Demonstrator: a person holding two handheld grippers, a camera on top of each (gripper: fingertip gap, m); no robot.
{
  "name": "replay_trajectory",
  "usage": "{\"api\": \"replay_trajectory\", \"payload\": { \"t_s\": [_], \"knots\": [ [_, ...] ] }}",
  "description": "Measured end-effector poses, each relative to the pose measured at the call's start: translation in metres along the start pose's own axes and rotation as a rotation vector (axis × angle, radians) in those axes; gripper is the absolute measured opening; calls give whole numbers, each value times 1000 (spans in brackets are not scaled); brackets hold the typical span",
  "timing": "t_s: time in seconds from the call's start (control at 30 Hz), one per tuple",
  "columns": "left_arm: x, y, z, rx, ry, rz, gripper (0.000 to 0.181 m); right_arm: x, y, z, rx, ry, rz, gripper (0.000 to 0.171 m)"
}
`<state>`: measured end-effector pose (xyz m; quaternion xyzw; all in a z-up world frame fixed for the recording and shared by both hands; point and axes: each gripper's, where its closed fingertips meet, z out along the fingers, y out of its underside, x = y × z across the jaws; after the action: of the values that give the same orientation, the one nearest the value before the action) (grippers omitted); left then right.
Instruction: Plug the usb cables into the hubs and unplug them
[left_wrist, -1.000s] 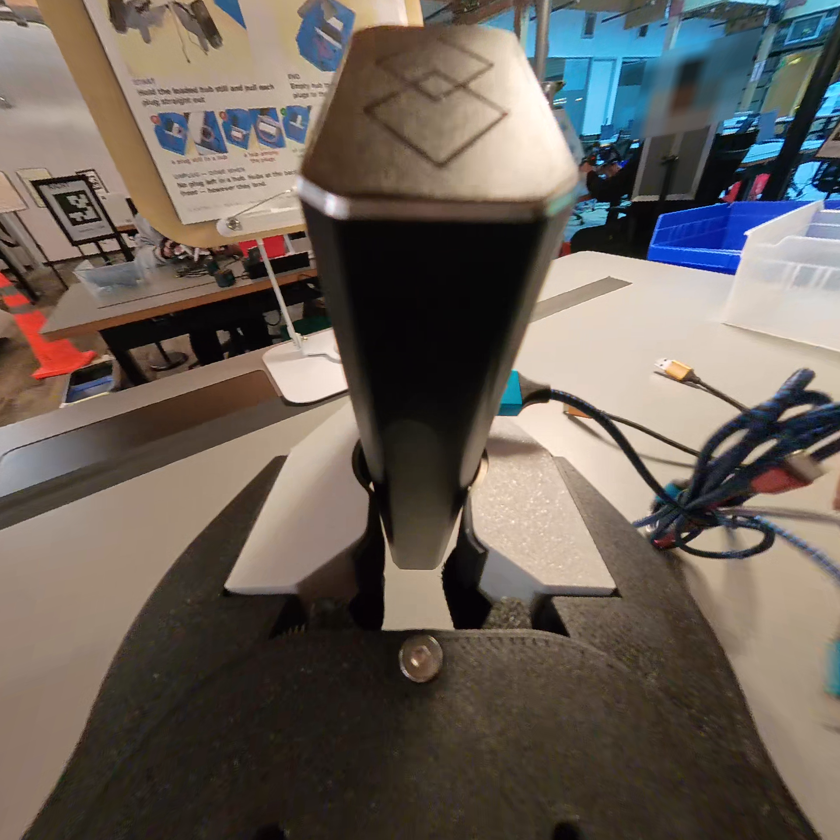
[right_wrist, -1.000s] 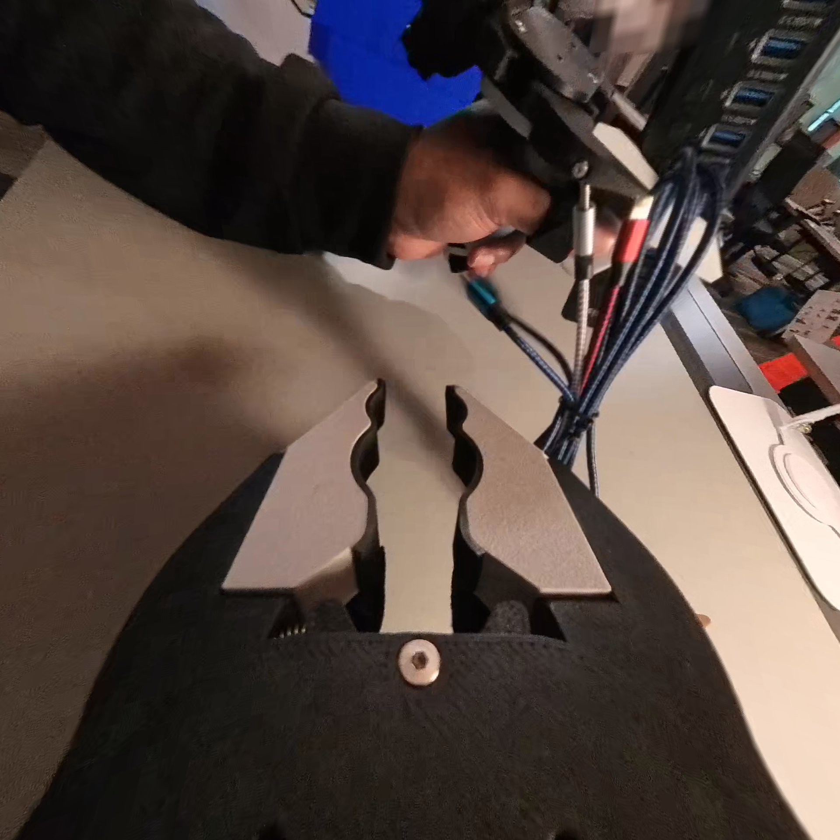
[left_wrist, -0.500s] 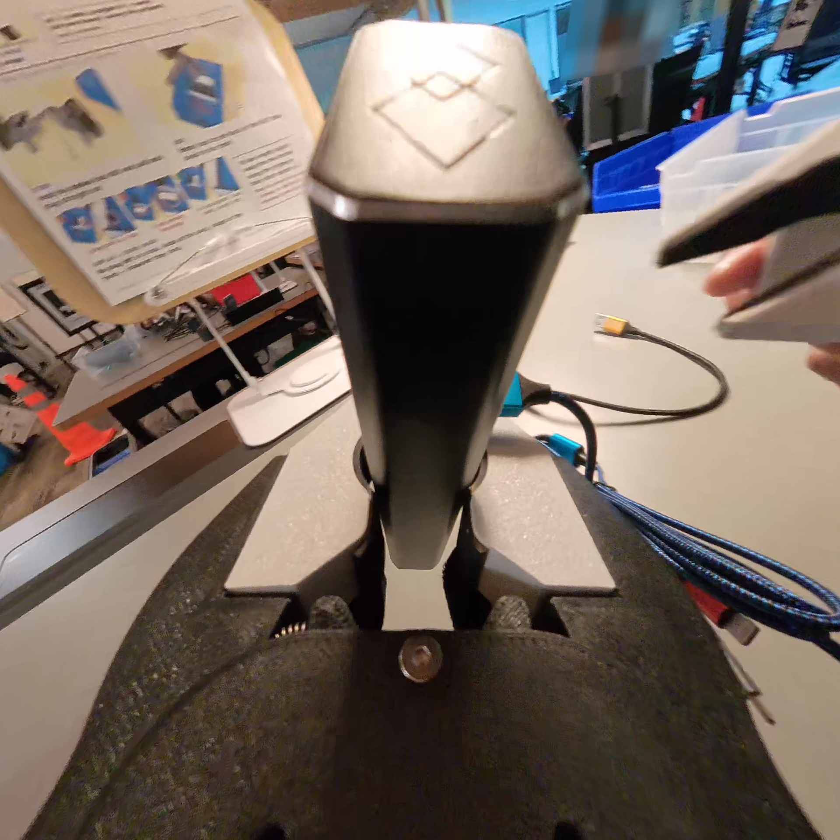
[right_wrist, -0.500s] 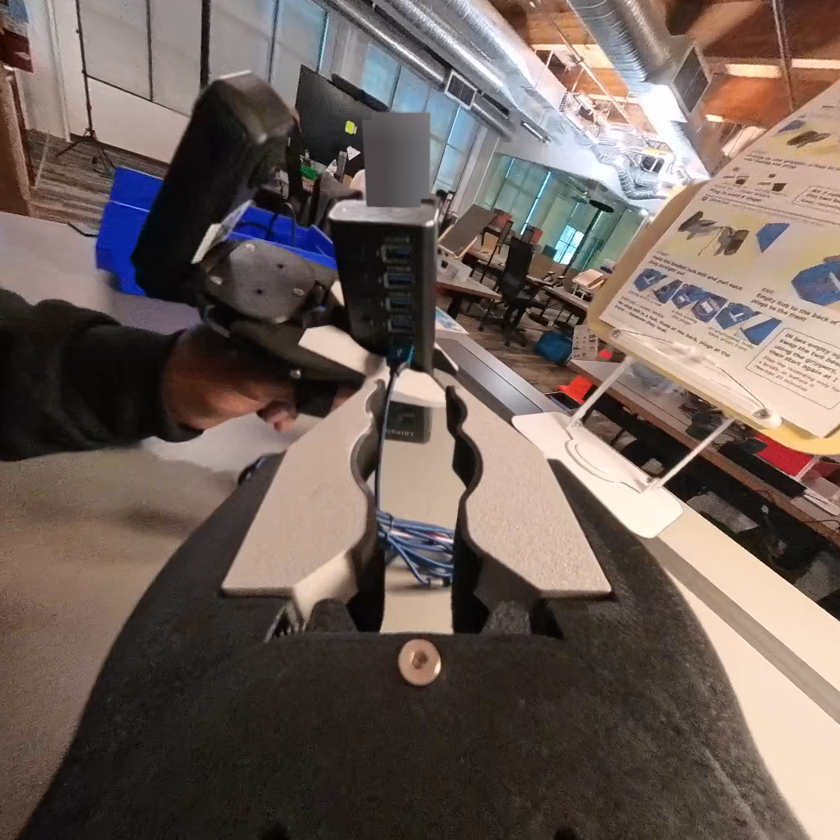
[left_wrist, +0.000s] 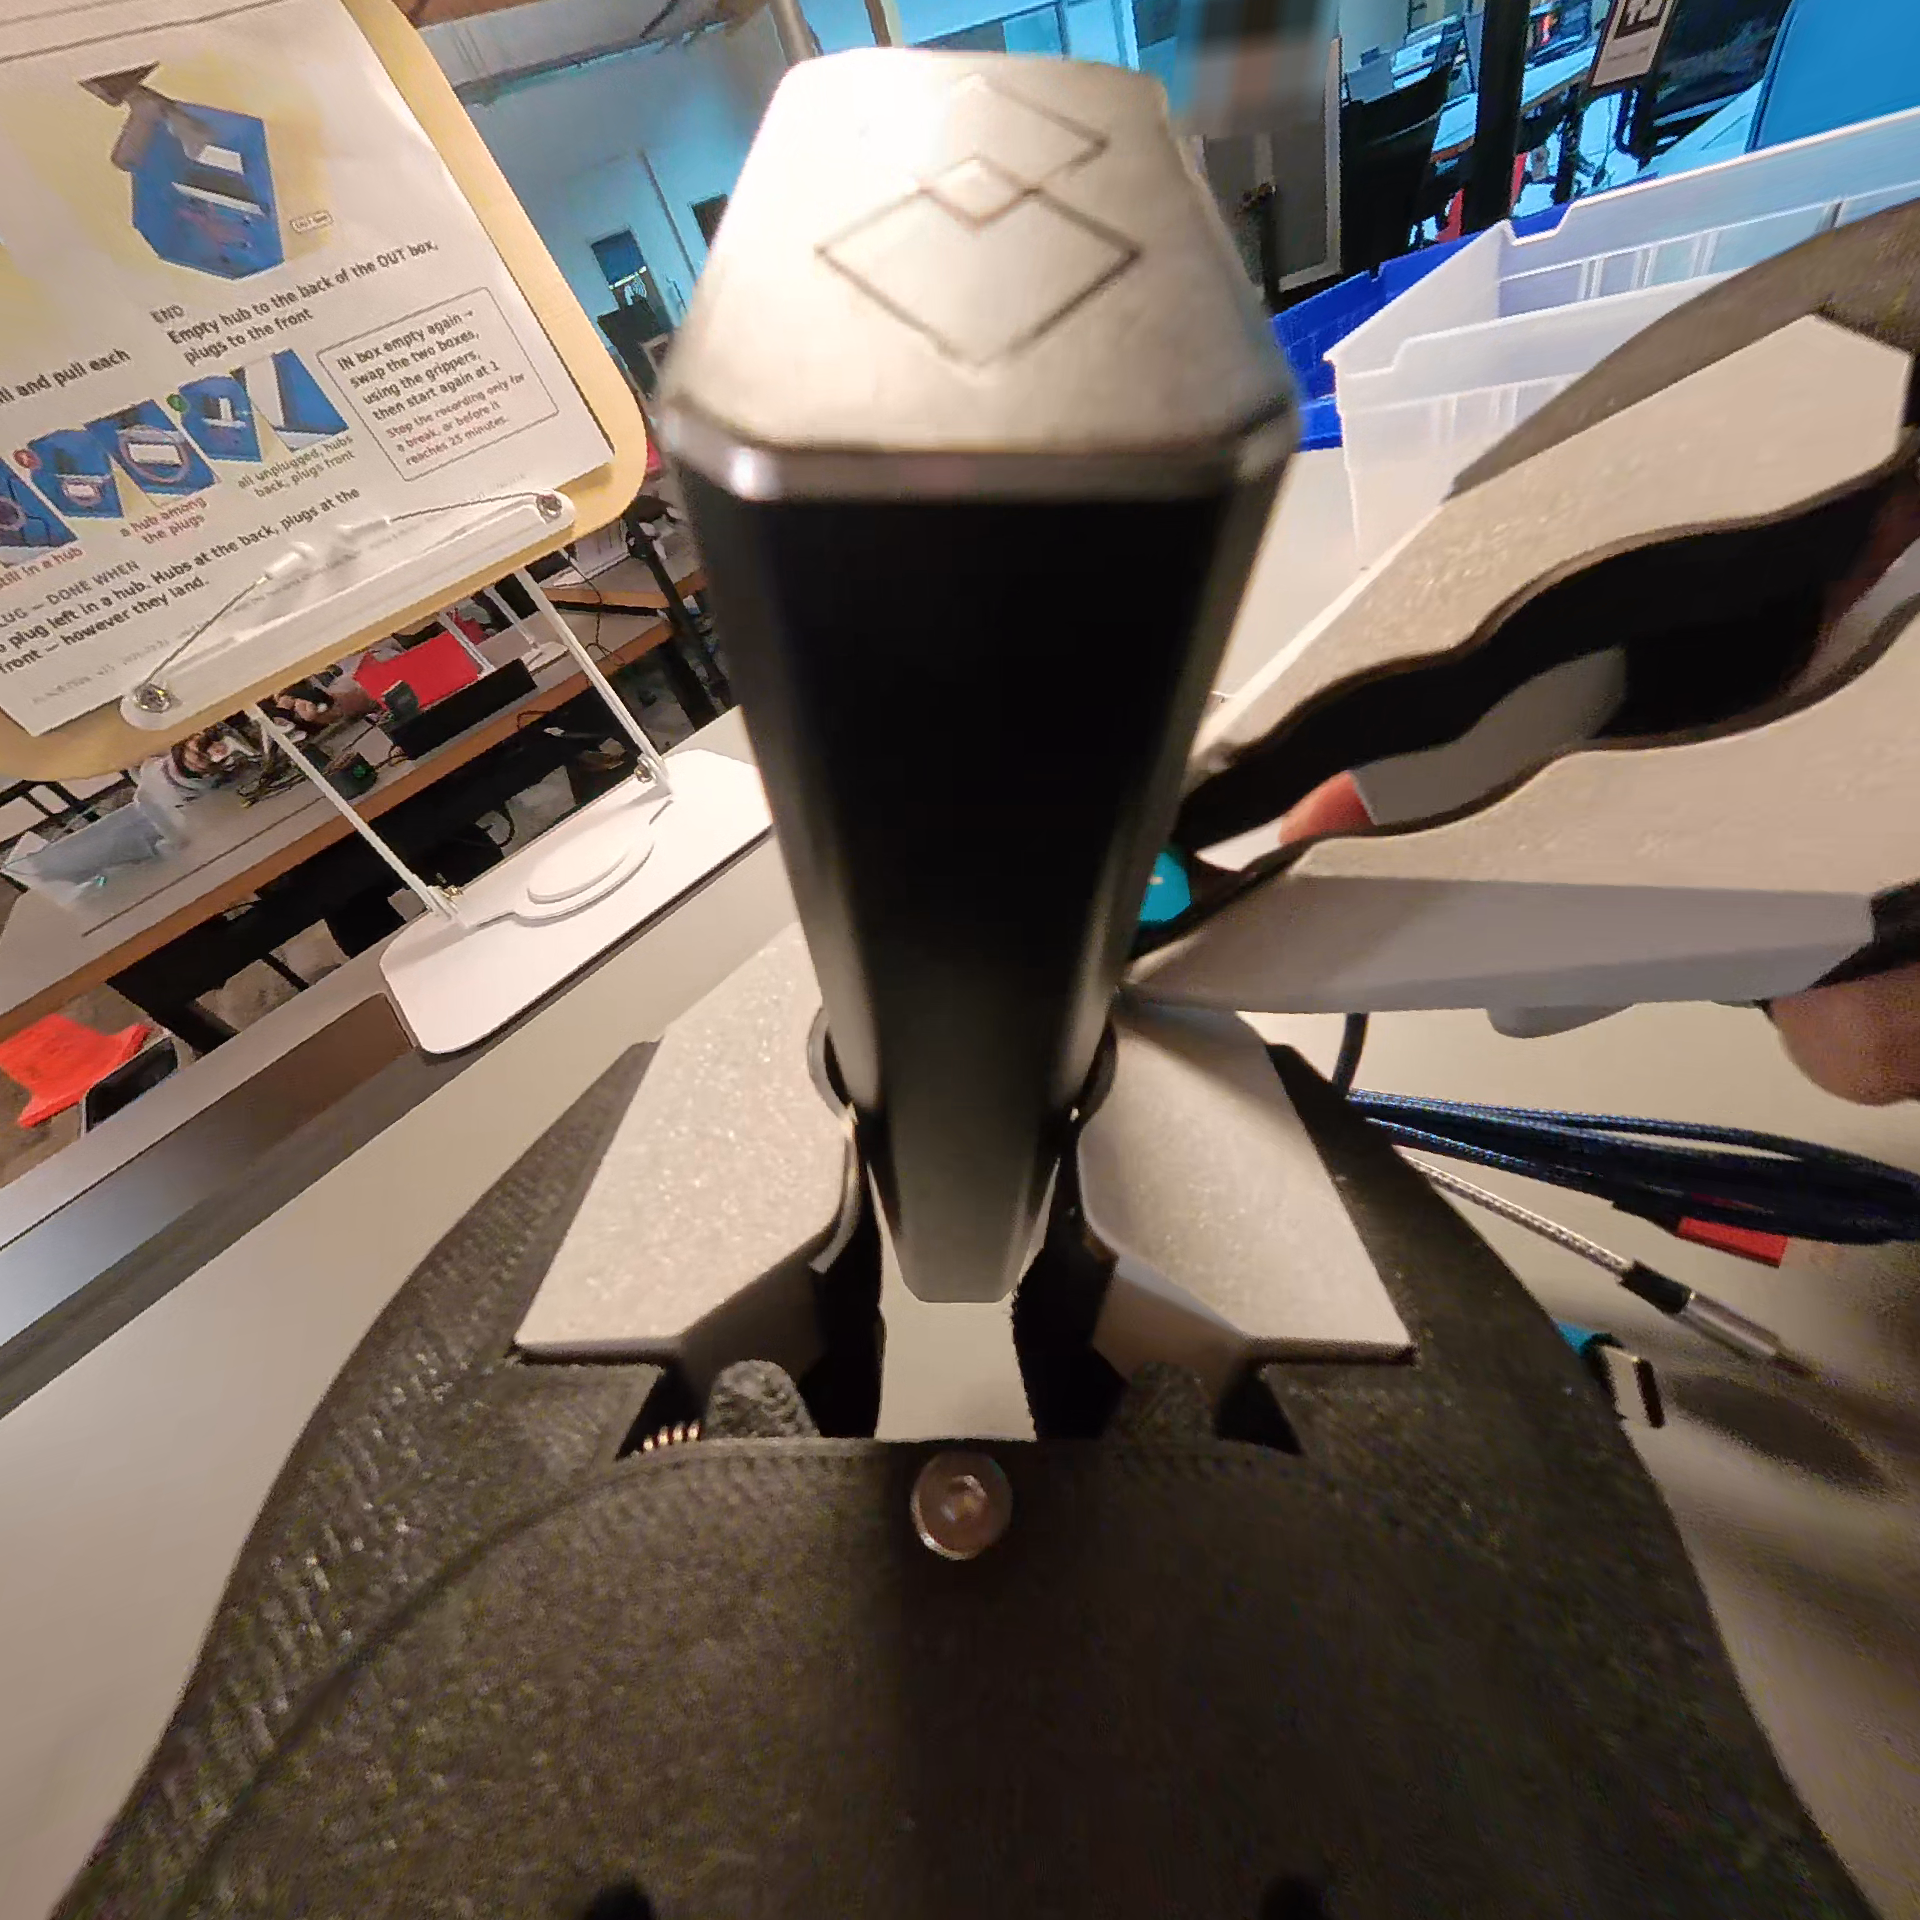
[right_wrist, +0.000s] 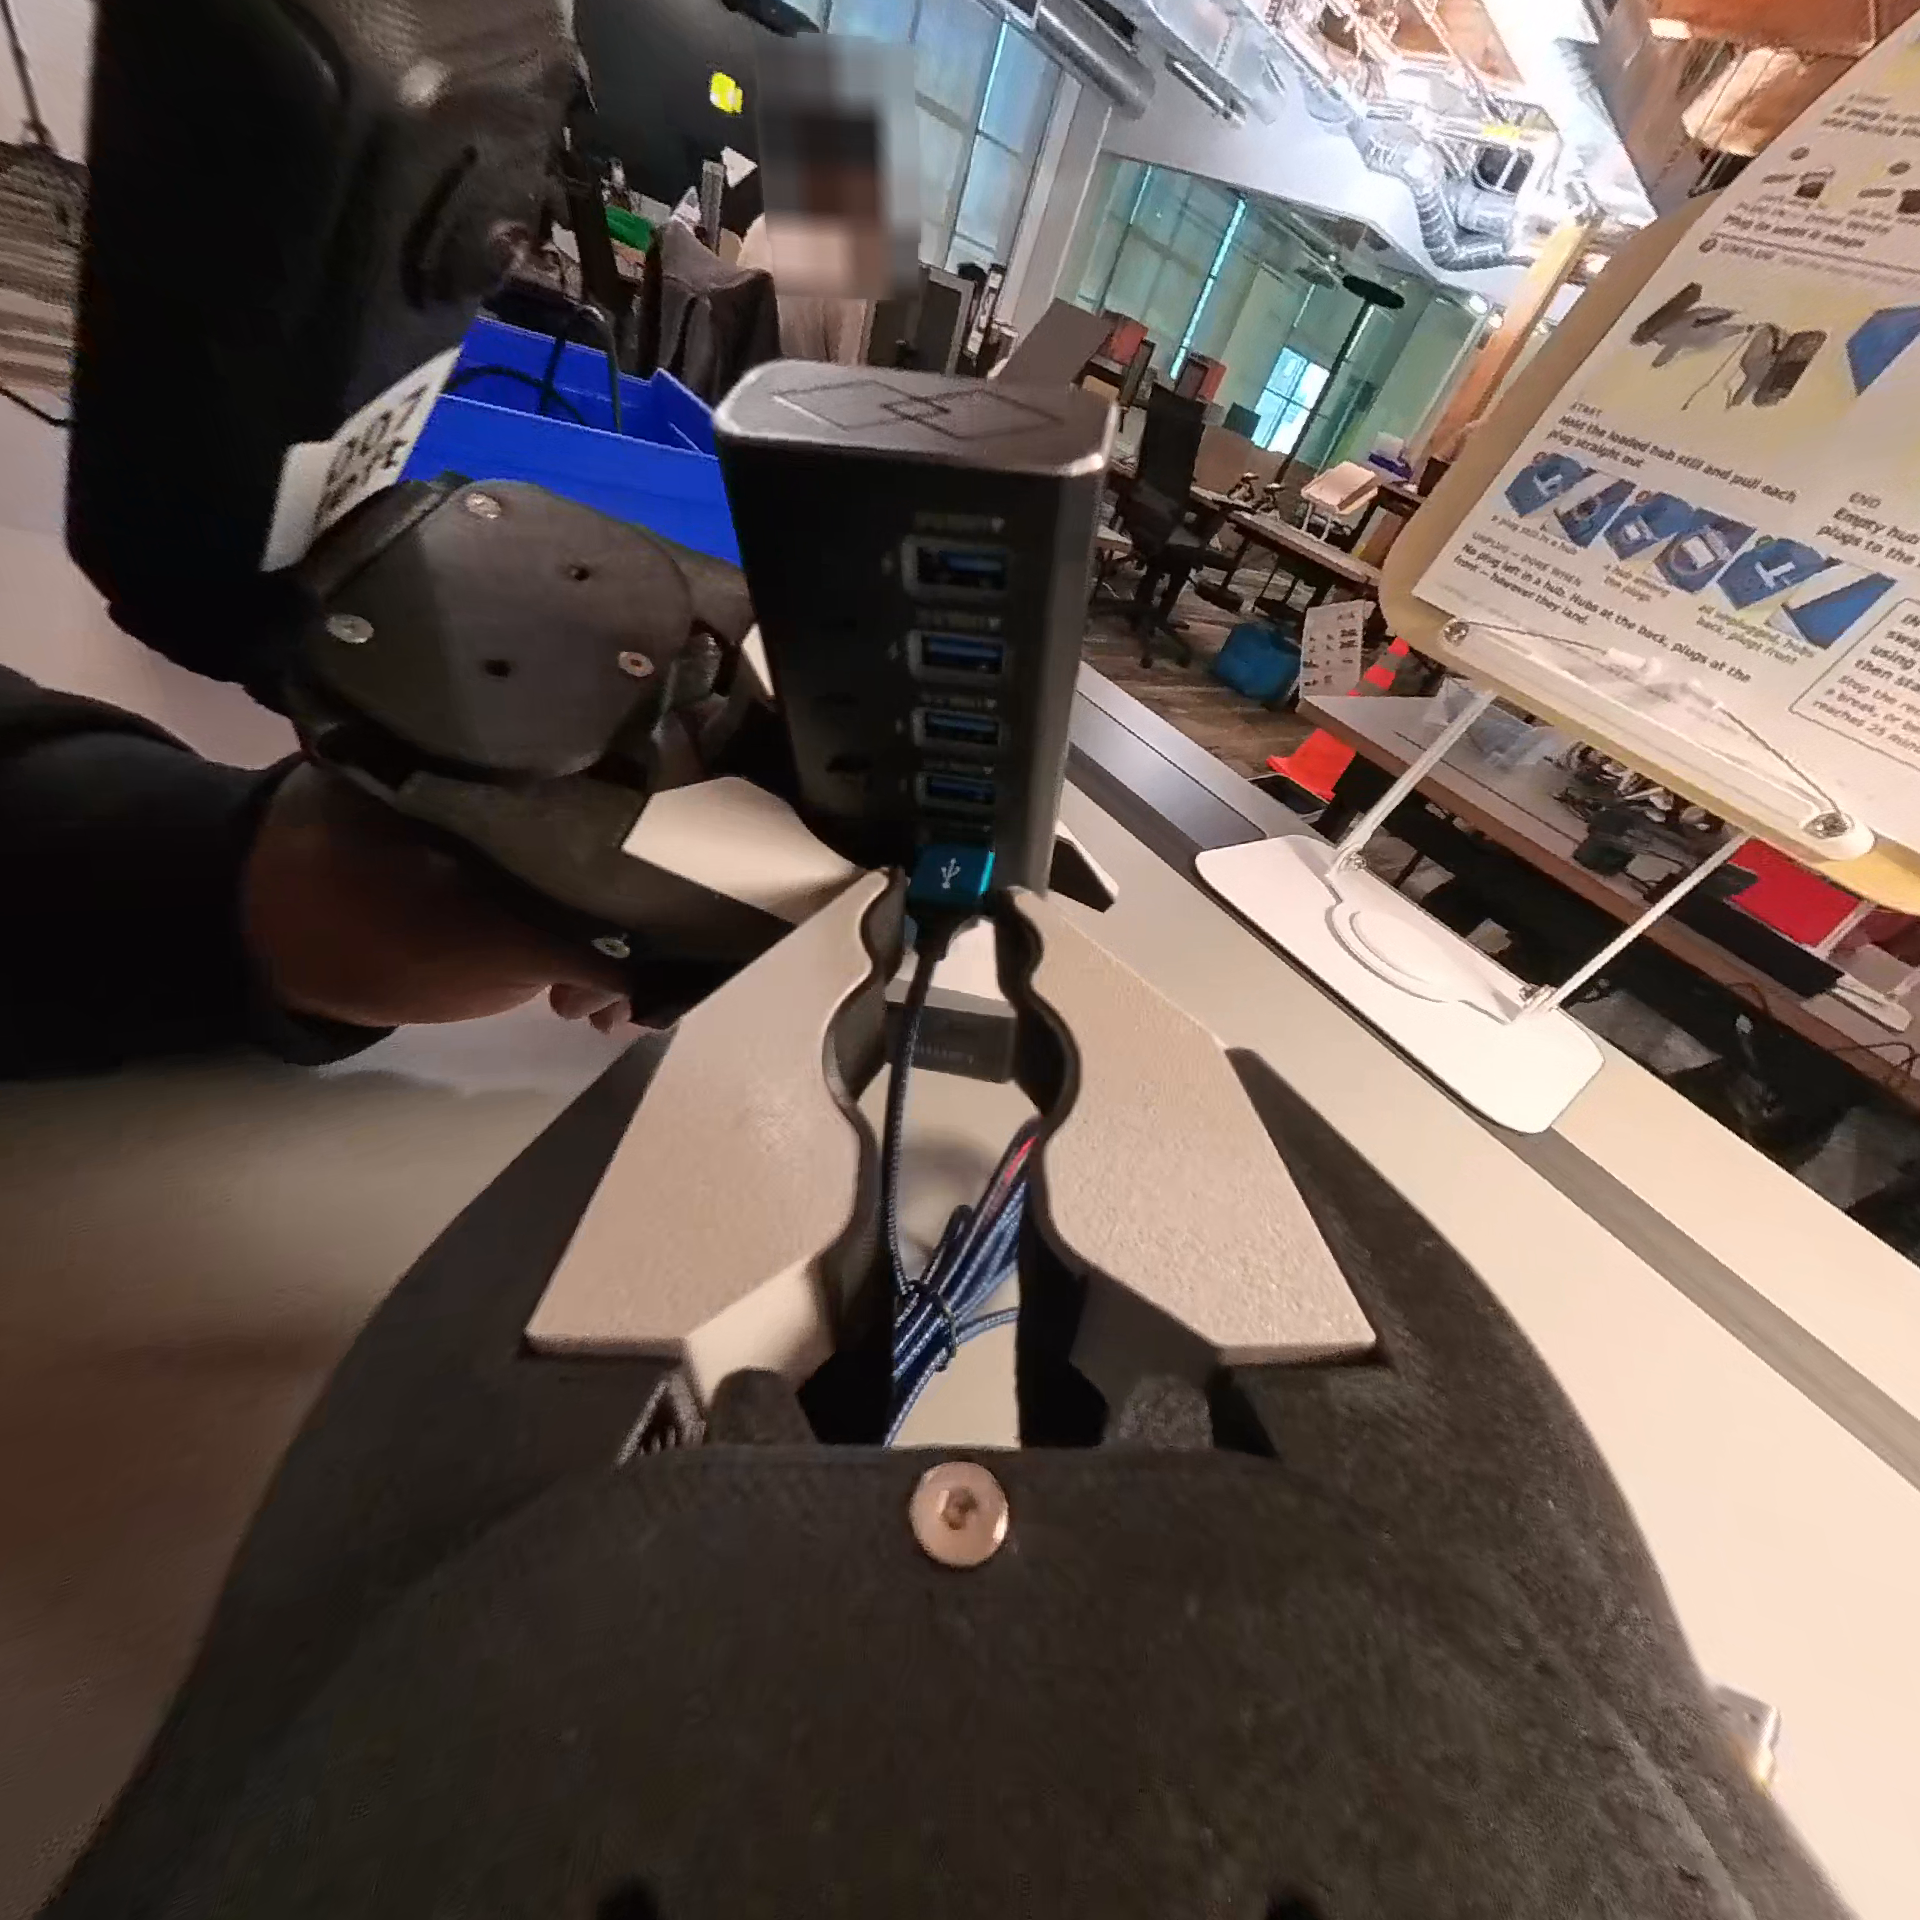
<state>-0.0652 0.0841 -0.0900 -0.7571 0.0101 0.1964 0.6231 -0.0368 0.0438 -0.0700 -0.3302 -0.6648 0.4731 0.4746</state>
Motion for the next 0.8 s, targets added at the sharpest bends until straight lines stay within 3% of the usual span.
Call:
{"api": "replay_trajectory", "payload": {
  "t_s": [0.23, 0.33, 0.43, 0.63, 0.8],
  "knots": [
    [1, 2, 1, 7, 52, -131, 30, 0, 0, 3, 9, 85, -74, 13],
    [1, 3, 2, -2, 47, -128, 29, 2, 1, 1, 3, 57, 2, 13],
    [3, 3, 2, 7, 75, -167, 28, -1, 0, 0, -2, 132, -102, 13],
    [3, 5, 3, 0, 85, -179, 29, 1, 1, 1, -16, 166, -106, 13],
    [2, 5, 4, -11, 82, -159, 29, 4, 2, 1, -15, 134, -9, 13]
  ]
}}
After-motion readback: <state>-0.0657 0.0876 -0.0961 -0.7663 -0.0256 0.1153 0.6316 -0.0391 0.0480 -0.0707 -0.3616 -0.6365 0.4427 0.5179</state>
